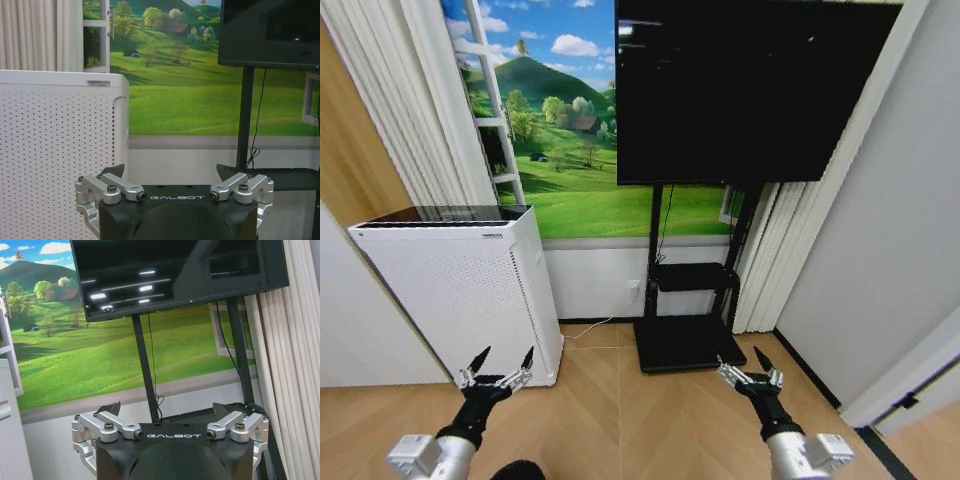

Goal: Pick up the trash bin and place the garbage on the floor into it.

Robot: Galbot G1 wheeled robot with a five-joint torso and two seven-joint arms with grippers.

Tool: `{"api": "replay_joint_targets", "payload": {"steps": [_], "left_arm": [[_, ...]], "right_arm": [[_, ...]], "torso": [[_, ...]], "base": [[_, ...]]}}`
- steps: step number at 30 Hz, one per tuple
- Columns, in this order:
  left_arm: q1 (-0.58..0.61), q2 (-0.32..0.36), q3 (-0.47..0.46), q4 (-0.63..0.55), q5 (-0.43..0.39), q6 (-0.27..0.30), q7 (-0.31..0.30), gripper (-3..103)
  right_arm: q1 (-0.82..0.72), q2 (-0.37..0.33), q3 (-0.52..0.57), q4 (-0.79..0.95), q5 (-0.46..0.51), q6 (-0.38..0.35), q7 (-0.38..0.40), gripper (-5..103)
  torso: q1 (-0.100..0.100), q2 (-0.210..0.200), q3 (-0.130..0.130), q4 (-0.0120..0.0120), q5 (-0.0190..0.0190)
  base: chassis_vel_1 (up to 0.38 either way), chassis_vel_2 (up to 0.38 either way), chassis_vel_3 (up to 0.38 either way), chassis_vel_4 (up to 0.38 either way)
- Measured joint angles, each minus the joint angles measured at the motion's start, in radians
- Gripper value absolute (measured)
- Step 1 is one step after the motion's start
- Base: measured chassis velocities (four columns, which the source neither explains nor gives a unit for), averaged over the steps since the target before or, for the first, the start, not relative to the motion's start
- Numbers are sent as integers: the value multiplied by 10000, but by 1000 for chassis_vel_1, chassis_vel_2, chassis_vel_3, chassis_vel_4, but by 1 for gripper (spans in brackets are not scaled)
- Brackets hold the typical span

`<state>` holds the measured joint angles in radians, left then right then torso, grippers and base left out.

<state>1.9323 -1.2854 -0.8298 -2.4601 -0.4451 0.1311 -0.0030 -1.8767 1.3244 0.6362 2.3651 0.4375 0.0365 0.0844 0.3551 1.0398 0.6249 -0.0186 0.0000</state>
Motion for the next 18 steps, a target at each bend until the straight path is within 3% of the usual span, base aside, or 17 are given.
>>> {"api": "replay_joint_targets", "payload": {"steps": [8,18], "left_arm": [[0,0,-2,0,0,0,-2,100],[1,0,-2,0,0,-1,-1,100]], "right_arm": [[0,0,0,0,0,0,0,100],[1,0,0,-1,0,0,0,100]], "torso": [[-15,-28,-17,2,0],[-23,-50,-28,4,-2]], "base": [[263,-181,-254,182],[291,-310,-295,311]]}}
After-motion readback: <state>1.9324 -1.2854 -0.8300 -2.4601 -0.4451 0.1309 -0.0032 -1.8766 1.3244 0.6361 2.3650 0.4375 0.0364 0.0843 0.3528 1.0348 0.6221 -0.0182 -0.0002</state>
